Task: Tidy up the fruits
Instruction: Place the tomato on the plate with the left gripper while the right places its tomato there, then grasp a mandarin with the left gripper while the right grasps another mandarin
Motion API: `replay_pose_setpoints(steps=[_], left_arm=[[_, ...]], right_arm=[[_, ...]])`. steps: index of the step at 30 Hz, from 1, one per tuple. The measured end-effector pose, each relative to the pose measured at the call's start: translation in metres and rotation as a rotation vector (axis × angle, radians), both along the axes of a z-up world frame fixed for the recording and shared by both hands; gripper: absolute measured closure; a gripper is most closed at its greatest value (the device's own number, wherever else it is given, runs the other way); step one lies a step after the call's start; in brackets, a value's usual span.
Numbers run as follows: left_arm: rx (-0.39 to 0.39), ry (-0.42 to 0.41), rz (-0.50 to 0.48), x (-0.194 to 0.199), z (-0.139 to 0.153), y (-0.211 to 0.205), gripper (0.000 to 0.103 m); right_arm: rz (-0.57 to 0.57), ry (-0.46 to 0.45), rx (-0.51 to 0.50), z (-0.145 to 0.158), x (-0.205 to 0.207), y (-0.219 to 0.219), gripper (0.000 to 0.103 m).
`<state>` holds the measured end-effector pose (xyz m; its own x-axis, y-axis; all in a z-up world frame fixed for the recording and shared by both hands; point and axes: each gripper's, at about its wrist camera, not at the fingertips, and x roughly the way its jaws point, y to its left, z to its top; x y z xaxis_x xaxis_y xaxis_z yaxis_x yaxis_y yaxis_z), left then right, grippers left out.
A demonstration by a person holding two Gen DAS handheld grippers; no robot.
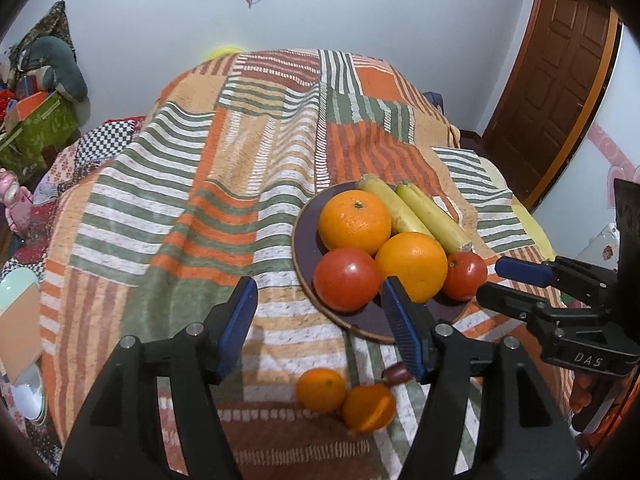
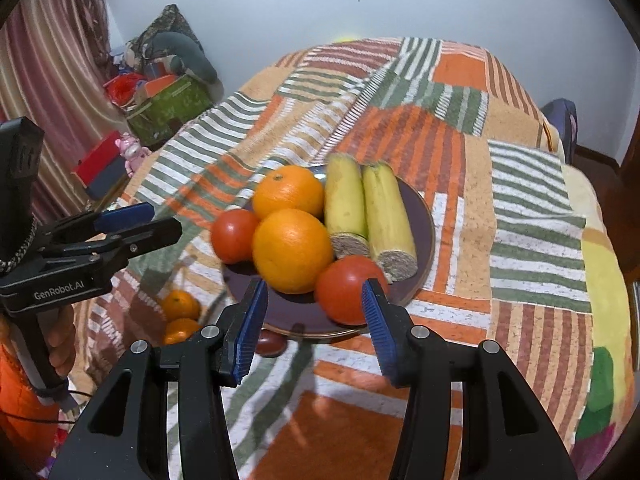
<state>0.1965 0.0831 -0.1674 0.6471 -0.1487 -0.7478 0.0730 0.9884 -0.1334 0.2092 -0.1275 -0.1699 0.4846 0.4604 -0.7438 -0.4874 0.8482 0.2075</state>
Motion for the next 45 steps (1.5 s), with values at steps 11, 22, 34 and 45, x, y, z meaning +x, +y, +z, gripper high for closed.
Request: replay_pose_setpoints(steps=[11, 22, 34, 45], left_arm=[[0.017, 0.000, 0.045, -0.041, 0.000, 0.028, 0.035], [-0.006, 0.056, 0.041, -0.070, -0.025, 0.046, 0.035], [-0.019, 0.068, -0.007, -0.075, -0.037, 0.043, 0.040], [-0.052, 0.096, -0.043, -0.064, -0.043, 0.035, 0.050]], right_arm=[[0.068, -0.005, -0.013, 0.004, -0.026, 0.035, 0.057], [0.140, 0.061, -0.049, -0.022, -0.040, 0.077, 0.057], [0.170, 0.126, -0.095, -0.045, -0.039, 0.097, 0.064], [0.172, 0.110, -0.082, -0.039, -0.039, 0.092, 0.068]])
